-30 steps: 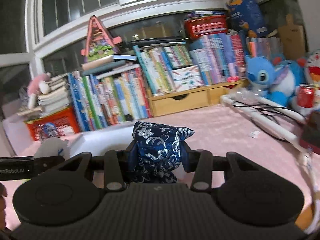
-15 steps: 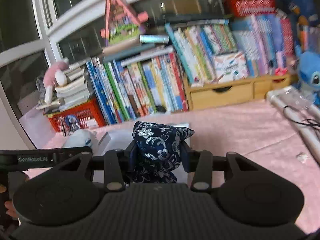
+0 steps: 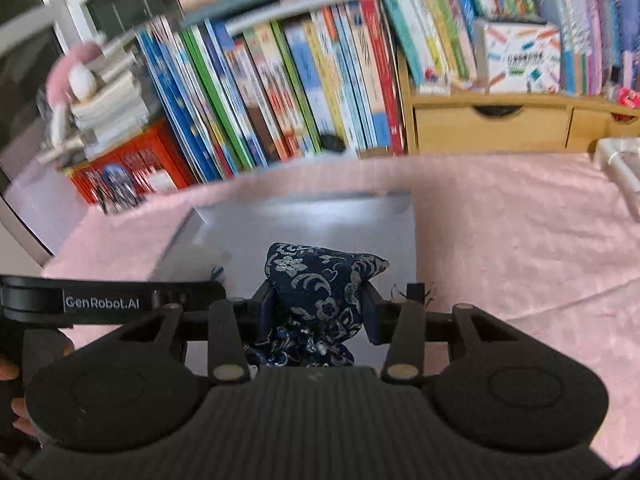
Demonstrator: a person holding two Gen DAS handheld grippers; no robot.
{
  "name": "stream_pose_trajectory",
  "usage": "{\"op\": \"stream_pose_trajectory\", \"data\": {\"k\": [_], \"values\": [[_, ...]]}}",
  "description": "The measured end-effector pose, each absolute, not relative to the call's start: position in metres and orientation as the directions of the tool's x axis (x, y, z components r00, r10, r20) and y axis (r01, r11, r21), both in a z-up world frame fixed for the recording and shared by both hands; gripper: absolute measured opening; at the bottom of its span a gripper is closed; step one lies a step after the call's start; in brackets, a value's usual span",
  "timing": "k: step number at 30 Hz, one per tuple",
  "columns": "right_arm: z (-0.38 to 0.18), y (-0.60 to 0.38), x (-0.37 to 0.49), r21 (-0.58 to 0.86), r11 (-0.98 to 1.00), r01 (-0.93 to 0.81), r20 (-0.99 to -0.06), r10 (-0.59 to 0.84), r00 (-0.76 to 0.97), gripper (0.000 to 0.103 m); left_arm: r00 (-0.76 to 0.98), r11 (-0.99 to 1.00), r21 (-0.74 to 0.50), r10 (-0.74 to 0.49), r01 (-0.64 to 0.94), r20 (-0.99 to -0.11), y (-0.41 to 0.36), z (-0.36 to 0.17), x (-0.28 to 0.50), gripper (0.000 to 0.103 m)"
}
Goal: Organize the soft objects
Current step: 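Carry the cotton puff and blue pouch into the grey tray and release both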
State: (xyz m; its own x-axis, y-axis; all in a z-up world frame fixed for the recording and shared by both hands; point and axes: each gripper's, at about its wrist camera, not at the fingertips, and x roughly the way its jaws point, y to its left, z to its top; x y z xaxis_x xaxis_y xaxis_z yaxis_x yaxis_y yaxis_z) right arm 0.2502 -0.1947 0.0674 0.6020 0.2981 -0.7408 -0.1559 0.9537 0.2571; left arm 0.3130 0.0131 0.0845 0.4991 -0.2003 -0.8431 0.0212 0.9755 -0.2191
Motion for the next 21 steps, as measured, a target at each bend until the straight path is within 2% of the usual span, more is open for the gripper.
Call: {"op": "stream_pose_trajectory", "data": {"k": [7,21], "values": [[0.040,-0.185,0.270,0.224,0.960,-0.168,-0.819,0.279,0.502,0.049,0.437,0.980,-0.198,-0.169,-0.021,-0.884,0.013,0.058,0.333,0.071],[0.018,-0.176,0.286,0.201,0.965,-0.171,-0.862,0.257,0.438,0.053,0.385,0.980,-0.196,-0.164,-0.045,-0.908,0.010,0.041,0.344,0.071]]}}
